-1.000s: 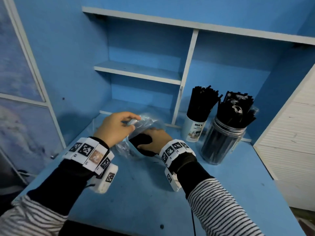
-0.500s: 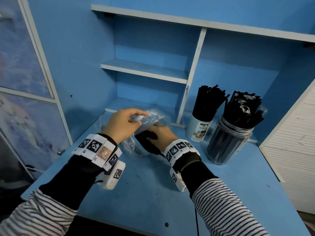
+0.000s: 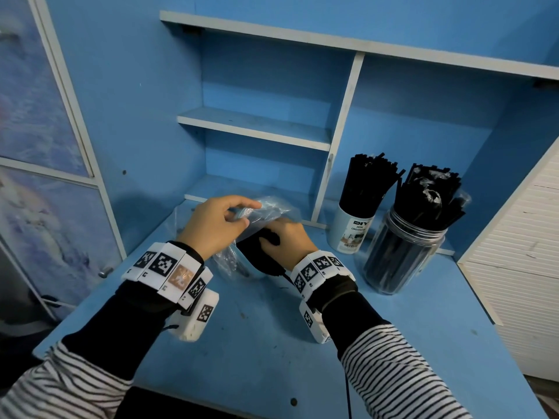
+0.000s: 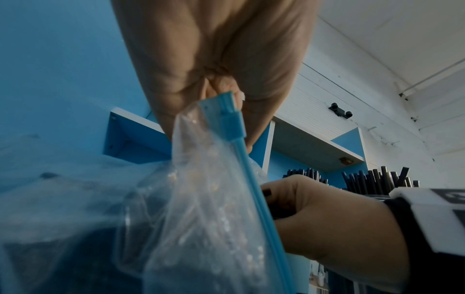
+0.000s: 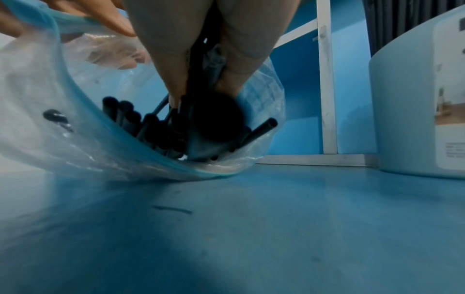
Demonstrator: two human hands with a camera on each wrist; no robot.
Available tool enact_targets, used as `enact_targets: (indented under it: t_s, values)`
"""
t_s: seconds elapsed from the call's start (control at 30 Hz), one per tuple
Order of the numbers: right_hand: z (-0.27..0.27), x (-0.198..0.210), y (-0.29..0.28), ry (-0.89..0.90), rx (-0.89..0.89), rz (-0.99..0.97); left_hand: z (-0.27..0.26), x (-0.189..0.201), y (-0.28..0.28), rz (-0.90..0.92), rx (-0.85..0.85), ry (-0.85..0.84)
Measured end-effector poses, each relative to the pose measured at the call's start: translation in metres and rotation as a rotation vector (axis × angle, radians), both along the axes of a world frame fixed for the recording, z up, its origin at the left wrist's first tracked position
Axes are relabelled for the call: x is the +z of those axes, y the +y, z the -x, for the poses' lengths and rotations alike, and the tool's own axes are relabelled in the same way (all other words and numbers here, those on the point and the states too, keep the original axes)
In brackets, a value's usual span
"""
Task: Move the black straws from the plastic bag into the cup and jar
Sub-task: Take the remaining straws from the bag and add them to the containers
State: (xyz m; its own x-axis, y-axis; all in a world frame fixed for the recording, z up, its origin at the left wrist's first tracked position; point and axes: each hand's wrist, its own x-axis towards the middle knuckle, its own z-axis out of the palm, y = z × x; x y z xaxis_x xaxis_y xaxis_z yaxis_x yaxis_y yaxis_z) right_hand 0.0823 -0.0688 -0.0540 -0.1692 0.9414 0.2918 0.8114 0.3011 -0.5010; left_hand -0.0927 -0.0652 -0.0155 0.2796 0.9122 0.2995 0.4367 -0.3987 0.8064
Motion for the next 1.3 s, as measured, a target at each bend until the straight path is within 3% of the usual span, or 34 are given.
enact_targets:
  t_s: [0.33,0.8,0.97,1.03,1.13,1.23,1.3]
  values:
    - [-0.002,0.006,-0.004,-0.002,0.017,-0.048,0.0,0.01,-0.005,-0.031,0.063,-0.03]
    - [-0.063,0.057,-0.054,0.073,-0.029,0.115,0.0,0.004,-0.007,-0.027,0.058,0.04]
    - [-0.079,0.055,-0.069,0.108,-0.036,0.114,-0.018,0.006,-0.02,-0.352,0.058,0.074]
    - [-0.081,0.051,-0.076,0.106,-0.034,0.095,-0.036,0.005,-0.03,-0.387,-0.07,0.142]
    - [-0.082,0.045,-0.087,0.12,-0.032,0.051,-0.065,-0.007,-0.035,-0.308,-0.224,0.378]
    - [-0.085,0.04,-0.095,0.115,-0.016,0.014,-0.085,-0.015,-0.028,-0.289,-0.257,0.611]
    - [-0.087,0.038,-0.098,0.11,-0.008,-0.001,-0.095,-0.016,-0.021,-0.299,-0.238,0.656]
